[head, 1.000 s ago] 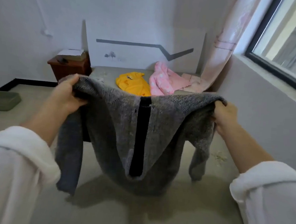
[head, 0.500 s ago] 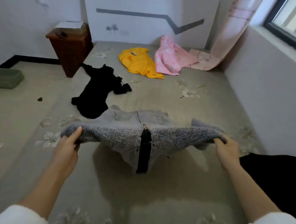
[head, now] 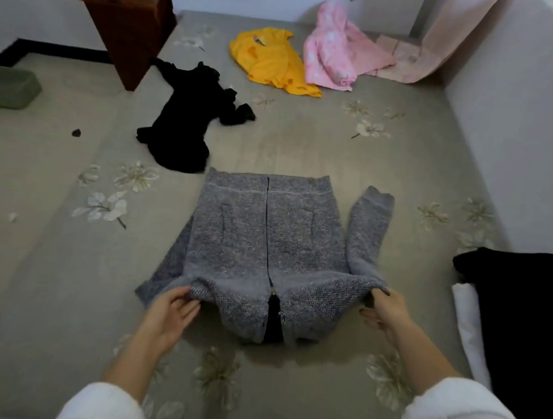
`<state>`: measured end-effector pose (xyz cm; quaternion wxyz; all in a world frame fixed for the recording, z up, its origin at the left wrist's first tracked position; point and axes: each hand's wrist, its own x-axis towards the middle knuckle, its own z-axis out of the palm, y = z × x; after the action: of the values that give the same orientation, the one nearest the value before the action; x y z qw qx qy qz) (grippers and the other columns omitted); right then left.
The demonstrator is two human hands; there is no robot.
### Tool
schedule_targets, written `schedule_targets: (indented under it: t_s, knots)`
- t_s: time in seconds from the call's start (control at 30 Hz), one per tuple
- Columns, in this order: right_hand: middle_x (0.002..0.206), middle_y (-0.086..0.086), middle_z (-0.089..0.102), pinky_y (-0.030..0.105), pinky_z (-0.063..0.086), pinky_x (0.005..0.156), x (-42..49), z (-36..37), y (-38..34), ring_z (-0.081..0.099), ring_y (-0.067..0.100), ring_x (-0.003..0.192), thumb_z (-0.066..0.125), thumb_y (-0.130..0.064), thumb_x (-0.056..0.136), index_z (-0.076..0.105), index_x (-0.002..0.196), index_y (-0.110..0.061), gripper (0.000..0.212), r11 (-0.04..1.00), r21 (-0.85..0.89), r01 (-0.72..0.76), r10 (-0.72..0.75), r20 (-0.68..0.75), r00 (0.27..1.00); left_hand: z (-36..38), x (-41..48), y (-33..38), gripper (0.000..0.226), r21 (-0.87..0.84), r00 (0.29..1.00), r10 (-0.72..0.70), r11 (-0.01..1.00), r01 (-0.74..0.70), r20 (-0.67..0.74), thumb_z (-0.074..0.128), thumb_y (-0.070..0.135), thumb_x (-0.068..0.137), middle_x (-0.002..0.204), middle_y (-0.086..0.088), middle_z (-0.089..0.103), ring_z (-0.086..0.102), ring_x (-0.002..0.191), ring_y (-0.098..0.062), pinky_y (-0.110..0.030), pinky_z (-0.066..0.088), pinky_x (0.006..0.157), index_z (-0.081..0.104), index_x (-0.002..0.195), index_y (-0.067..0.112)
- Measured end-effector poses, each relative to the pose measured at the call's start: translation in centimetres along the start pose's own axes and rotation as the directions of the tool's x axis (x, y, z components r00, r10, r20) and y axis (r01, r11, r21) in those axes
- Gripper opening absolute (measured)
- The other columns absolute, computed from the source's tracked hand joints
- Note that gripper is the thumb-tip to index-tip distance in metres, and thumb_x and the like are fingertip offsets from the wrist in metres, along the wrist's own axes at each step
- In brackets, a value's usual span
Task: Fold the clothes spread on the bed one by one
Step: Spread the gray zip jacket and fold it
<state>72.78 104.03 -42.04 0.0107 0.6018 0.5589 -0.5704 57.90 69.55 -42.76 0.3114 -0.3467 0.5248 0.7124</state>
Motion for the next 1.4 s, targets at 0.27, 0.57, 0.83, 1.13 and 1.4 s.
schedule_targets:
  t_s: [0.27,0.57,0.83,1.13,1.4]
  knots:
    - [0.123,0.006,0.062,0.047,0.049,0.093,3.9,5.8,2.8,0.061,0.023,0.109,0.060,-0.007,0.090,0.045,0.132,-0.010,0.044,0.955,0.287,-0.069,0.046,0.087,0.995,2.4,2.4,-9.9,0.014,0.796,0.996,-0.074,0.599,0.090,-0.057,0.045,-0.009,0.087,0.082,-0.011,0.052,0.039,0.060,-0.013,-0.025,0.034,0.048,0.051,0.088,0.004]
    - [0.086,0.007,0.062,0.025,0.045,0.070,5.3,8.7,7.4,0.058,0.012,0.072,0.053,0.012,0.083,0.034,0.096,-0.016,0.036,0.969,0.008,0.249,-0.246,-0.126,0.961,2.7,7.3,-11.2,0.021,0.856,0.976,0.111,0.468,-0.218,0.187,0.054,0.022,0.095,0.108,-0.007,0.067,0.059,0.099,-0.020,-0.030,0.043,0.082,0.066,0.109,0.012]
    - [0.088,0.005,0.070,0.034,0.053,0.079,5.3,9.8,12.2,0.065,0.023,0.088,0.063,0.010,0.073,0.066,0.094,-0.014,0.032,0.910,-0.373,0.183,-0.084,0.266,0.960,3.4,6.3,-8.0,0.020,0.623,0.992,-0.032,0.781,-0.053,0.124,0.053,0.042,0.094,0.092,0.014,0.069,0.065,0.087,-0.008,-0.024,0.050,0.071,0.066,0.093,0.027]
    - [0.104,0.007,0.073,0.034,0.055,0.081,2.2,8.5,6.7,0.069,0.020,0.095,0.062,-0.015,0.091,0.066,0.114,-0.010,0.024,0.974,0.209,0.085,-0.163,0.394,0.904,3.5,2.2,-9.0,0.019,0.772,0.859,-0.136,0.524,-0.361,0.494,0.065,0.003,0.087,0.093,0.015,0.068,0.064,0.088,0.004,-0.008,0.045,0.073,0.064,0.101,0.016]
    - [0.078,-0.002,0.074,0.022,0.053,0.059,-1.1,0.9,13.1,0.070,0.010,0.071,0.070,-0.025,0.081,0.070,0.091,-0.011,0.018,0.758,-0.652,0.005,0.435,0.511,0.741,-1.4,-0.5,-12.4,0.019,0.860,0.815,-0.512,0.509,0.034,0.271,0.054,0.008,0.094,0.050,0.008,0.060,0.056,0.042,-0.001,-0.014,0.044,0.045,0.055,0.076,0.012]
